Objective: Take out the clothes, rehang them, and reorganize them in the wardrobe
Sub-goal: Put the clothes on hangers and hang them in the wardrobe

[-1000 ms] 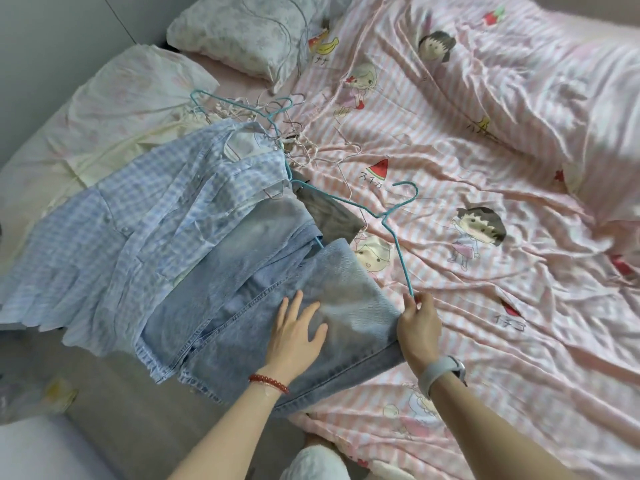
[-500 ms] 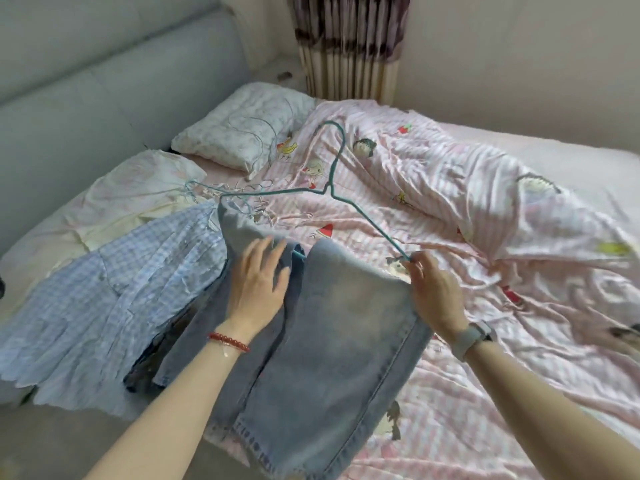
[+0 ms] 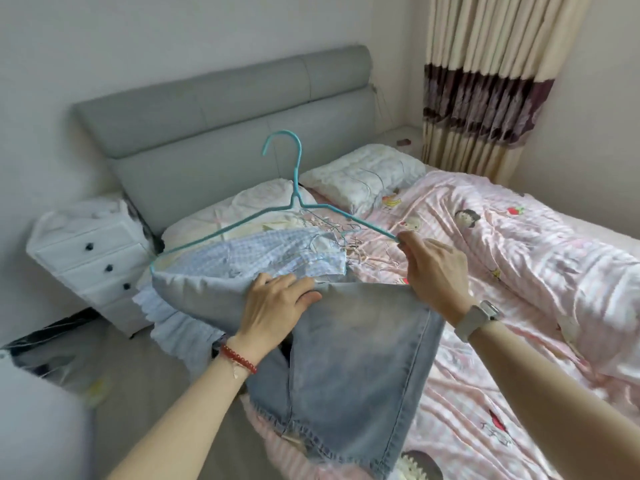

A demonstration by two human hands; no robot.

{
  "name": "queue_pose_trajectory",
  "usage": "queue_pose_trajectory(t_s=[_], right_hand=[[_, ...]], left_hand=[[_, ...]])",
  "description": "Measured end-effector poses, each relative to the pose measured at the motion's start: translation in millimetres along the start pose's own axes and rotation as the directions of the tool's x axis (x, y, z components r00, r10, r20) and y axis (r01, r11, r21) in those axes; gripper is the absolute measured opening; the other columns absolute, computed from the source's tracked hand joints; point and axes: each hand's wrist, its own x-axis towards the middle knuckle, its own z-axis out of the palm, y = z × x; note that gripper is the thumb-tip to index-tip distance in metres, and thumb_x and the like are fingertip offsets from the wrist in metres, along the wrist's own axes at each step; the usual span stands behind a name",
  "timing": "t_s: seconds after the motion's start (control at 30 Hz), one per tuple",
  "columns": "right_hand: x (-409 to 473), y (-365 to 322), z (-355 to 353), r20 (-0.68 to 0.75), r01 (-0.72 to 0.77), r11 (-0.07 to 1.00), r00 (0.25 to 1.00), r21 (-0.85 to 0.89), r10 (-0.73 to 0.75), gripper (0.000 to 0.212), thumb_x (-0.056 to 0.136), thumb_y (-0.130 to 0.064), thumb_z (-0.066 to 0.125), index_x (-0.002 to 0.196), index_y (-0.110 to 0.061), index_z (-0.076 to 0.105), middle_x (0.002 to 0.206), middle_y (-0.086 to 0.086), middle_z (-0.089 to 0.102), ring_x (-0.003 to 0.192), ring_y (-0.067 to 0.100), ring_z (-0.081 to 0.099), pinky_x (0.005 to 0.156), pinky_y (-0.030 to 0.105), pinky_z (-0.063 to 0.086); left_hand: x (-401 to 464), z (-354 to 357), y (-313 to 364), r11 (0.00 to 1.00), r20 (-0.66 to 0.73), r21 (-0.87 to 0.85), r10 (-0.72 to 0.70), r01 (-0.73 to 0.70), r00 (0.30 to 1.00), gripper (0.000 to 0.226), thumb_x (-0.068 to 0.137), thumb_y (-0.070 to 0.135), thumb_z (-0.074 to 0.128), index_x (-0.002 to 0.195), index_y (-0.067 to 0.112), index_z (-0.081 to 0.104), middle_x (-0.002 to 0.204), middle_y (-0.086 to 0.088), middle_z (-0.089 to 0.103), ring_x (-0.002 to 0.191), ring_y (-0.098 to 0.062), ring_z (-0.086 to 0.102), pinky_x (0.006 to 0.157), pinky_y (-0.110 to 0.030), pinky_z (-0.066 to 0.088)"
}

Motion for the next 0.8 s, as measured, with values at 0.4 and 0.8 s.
queue_pose_trajectory(t_s=[0.4,0.8], right_hand=[[-3,-133,26,-0.078,0.423,0.856,0.904,0.298,-0.42,0.019,0.09,-0.01,0.04,0.085,-0.002,0.056,0.07,0.016,0.056,0.06,0.032,0.056,0.061,0.037,0.033],[-96,-311,-44,-0.056,0.556,0.557,0.737,0.617,-0.673,0.025,0.087,-0.011,0.043,0.08,0.002,0.063,0.067,0.014,0.058,0.053,0.029,0.057,0.045,0.028,0.04]], left_hand=[[-156,-90,50,0.8,0.077,-0.065,-0.591,0.596,0.803,0.035,0.091,0.052,0.043,0.108,0.028,0.062,0.097,0.004,0.07,0.083,-0.02,0.065,0.066,-0.033,0.051],[-338,-207,87,0.514,-0.003,-0.003,-0.858,0.858,0.514,0.03,0.089,0.048,0.048,0.088,0.019,0.058,0.057,0.006,0.046,0.06,-0.022,0.051,0.057,-0.032,0.041]])
